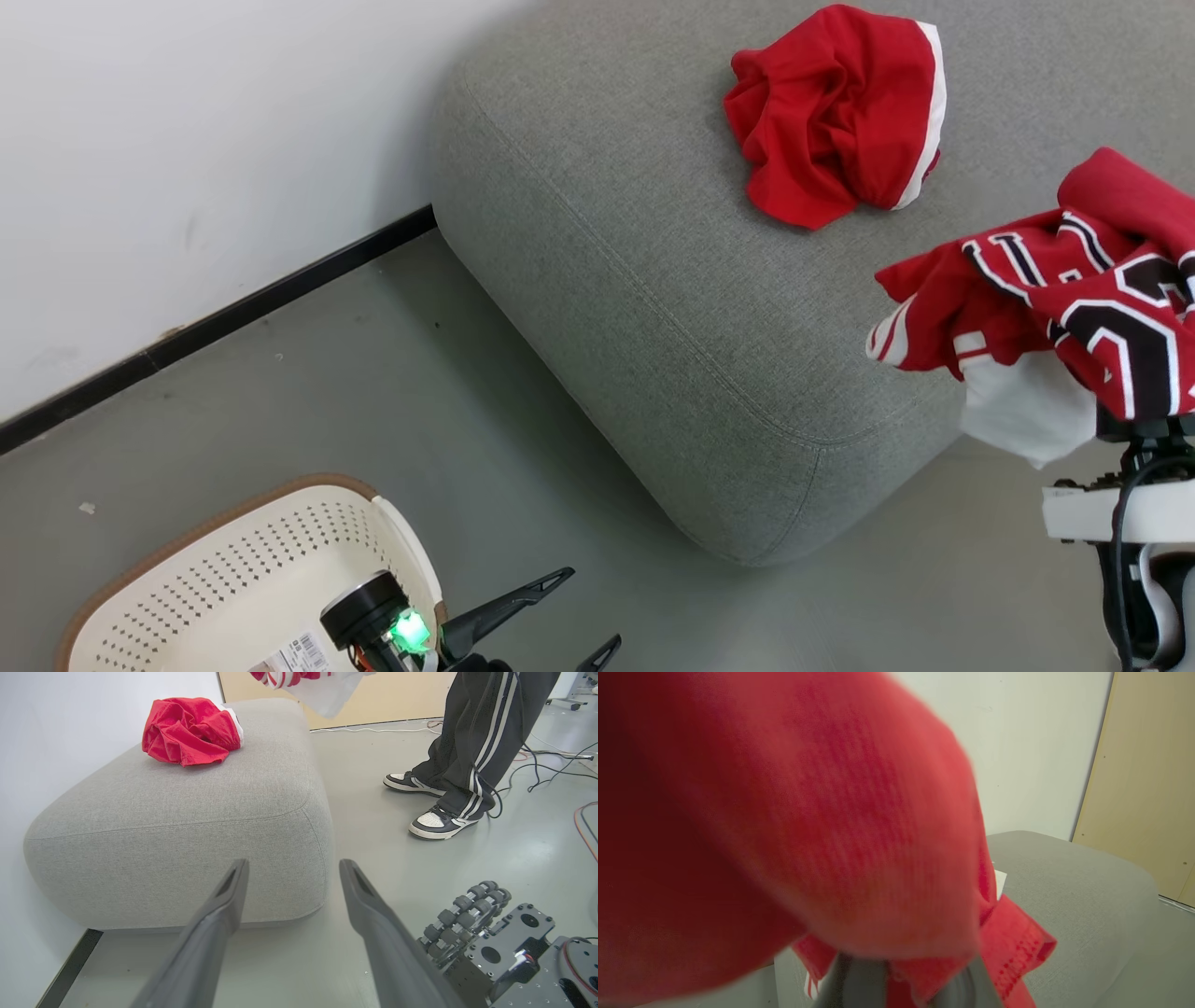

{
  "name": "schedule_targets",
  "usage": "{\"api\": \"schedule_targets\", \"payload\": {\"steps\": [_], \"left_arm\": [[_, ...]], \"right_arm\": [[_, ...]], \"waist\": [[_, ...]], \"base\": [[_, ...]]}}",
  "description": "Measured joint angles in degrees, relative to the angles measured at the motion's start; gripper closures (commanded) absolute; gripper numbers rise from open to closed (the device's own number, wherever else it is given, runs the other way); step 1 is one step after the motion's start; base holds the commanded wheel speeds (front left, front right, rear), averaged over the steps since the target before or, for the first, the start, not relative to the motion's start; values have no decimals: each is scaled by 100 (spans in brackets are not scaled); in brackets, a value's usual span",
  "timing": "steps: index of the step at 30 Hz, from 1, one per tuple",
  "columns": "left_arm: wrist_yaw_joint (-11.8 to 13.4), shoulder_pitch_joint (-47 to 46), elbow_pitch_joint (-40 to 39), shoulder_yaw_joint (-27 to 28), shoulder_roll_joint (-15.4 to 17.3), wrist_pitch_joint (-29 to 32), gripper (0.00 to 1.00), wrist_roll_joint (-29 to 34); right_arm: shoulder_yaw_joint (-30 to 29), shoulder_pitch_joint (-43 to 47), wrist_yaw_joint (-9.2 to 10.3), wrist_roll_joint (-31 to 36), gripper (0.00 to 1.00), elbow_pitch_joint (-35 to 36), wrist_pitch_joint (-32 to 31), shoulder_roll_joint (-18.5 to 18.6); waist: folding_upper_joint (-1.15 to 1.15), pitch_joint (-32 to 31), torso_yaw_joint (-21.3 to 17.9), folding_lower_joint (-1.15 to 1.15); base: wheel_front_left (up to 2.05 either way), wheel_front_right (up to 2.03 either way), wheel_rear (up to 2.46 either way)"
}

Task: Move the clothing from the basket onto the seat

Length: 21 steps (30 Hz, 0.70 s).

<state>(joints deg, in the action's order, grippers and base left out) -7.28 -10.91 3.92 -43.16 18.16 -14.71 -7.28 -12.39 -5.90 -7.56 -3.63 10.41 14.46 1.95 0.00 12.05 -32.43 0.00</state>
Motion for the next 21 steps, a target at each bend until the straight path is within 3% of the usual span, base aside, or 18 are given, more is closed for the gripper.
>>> {"api": "schedule_targets", "payload": {"steps": [8, 21], "left_arm": [[0, 86, -130, -135, 259, 0, 0, 32], [0, 86, -397, -247, 745, 0, 0, 108]], "right_arm": [[45, -620, 0, -54, 100, -397, 0, 26], [570, -1931, 0, -68, 100, -1034, 18, 368]], "waist": [[0, 284, 1, 0], [0, 831, 16, 0]], "base": [[0, 0, 0], [0, 0, 0]]}}
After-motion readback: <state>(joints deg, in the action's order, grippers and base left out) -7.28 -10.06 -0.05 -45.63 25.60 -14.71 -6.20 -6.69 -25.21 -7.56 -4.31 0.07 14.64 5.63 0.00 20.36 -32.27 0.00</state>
